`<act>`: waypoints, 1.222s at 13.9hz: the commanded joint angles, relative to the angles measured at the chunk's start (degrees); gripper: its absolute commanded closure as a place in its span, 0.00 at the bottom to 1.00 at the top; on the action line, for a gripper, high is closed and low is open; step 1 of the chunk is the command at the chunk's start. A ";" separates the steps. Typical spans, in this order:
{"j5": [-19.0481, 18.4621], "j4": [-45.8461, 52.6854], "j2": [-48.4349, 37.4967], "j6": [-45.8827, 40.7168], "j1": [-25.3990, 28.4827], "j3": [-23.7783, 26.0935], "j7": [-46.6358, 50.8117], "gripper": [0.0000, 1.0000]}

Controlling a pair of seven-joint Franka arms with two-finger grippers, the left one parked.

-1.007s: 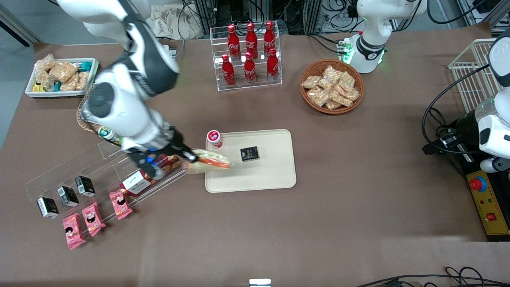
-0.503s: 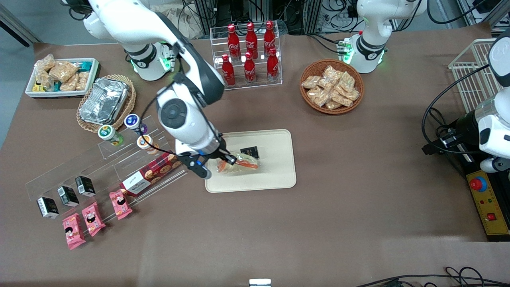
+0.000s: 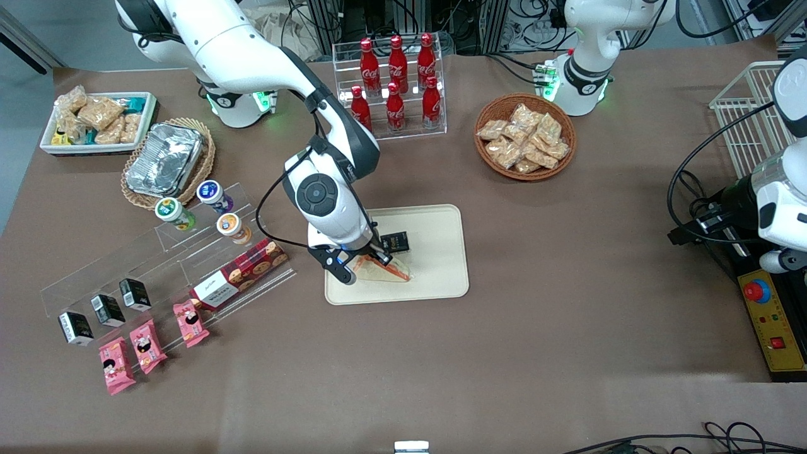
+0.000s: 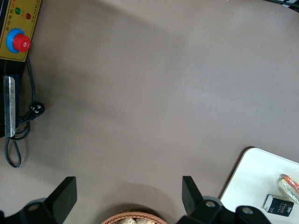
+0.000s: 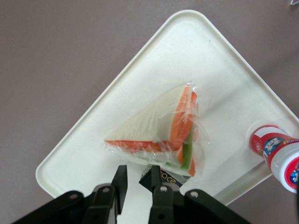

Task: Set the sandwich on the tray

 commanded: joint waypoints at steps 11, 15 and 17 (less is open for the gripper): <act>-1.76 11.82 -6.57 -26.63 -17.14 -1.97 -32.60 0.00; -7.47 11.91 -11.04 -32.17 -21.63 -1.97 -45.43 0.00; -7.83 12.00 -15.25 -36.30 -25.05 -1.89 -50.97 0.00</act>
